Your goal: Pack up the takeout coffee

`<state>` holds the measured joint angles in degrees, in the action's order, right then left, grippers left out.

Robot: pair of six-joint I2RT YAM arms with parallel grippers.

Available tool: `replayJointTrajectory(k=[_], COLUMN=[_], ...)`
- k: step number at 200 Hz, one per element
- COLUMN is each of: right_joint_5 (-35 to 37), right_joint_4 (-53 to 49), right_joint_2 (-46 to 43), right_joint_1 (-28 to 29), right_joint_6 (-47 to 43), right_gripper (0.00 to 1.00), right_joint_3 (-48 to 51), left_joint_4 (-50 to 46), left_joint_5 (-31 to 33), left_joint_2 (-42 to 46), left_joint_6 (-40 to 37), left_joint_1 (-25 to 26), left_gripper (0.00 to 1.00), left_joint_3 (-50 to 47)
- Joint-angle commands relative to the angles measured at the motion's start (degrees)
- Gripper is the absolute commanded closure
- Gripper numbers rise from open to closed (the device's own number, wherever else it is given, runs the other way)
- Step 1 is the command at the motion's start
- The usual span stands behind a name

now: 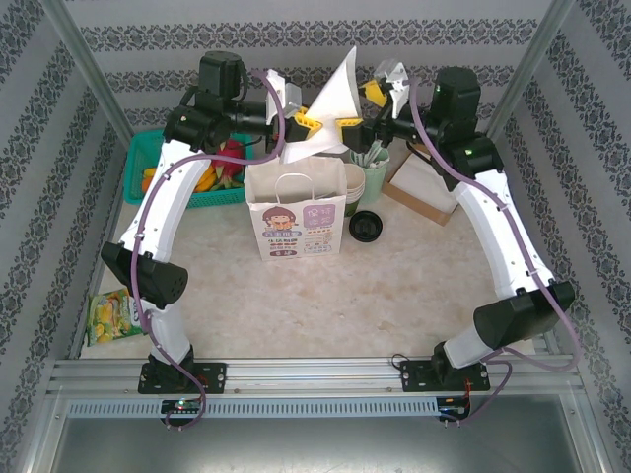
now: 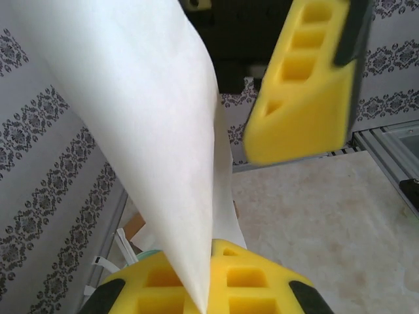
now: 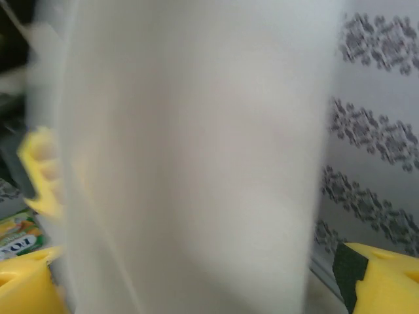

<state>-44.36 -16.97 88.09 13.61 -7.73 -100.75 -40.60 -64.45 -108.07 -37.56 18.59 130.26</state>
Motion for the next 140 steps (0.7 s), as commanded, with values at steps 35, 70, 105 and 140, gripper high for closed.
replayJointTrajectory(k=[35, 70, 105, 140], right_joint_5=[-11.7, -17.6, -18.3, -20.6], right_joint_4=[-4.0, -9.6, -10.2, -11.1], right_joint_2=[0.5, 4.8, 8.2, 9.0], right_joint_1=[-4.0, -2.2, -1.2, -0.9], right_joint_6=[-2.4, -3.8, -3.5, -3.2], right_gripper=[0.02, 0.07, 0.14, 0.62], right_joint_3=[-1.6, -7.2, -11.4, -13.5], left_joint_4=[-4.5, -4.3, -6.4, -7.2], left_joint_5=[-2.1, -1.9, -2.5, -2.3], left_joint_2=[0.6, -0.1, -0.2, 0.1], left_joint_6=[-4.3, -3.4, -5.2, -4.9], left_joint_1=[-0.8, -0.9, -0.9, -1.6], left_gripper=[1.0, 1.0, 1.0, 0.99], left_joint_3=[0.5, 1.3, 1.6, 1.6])
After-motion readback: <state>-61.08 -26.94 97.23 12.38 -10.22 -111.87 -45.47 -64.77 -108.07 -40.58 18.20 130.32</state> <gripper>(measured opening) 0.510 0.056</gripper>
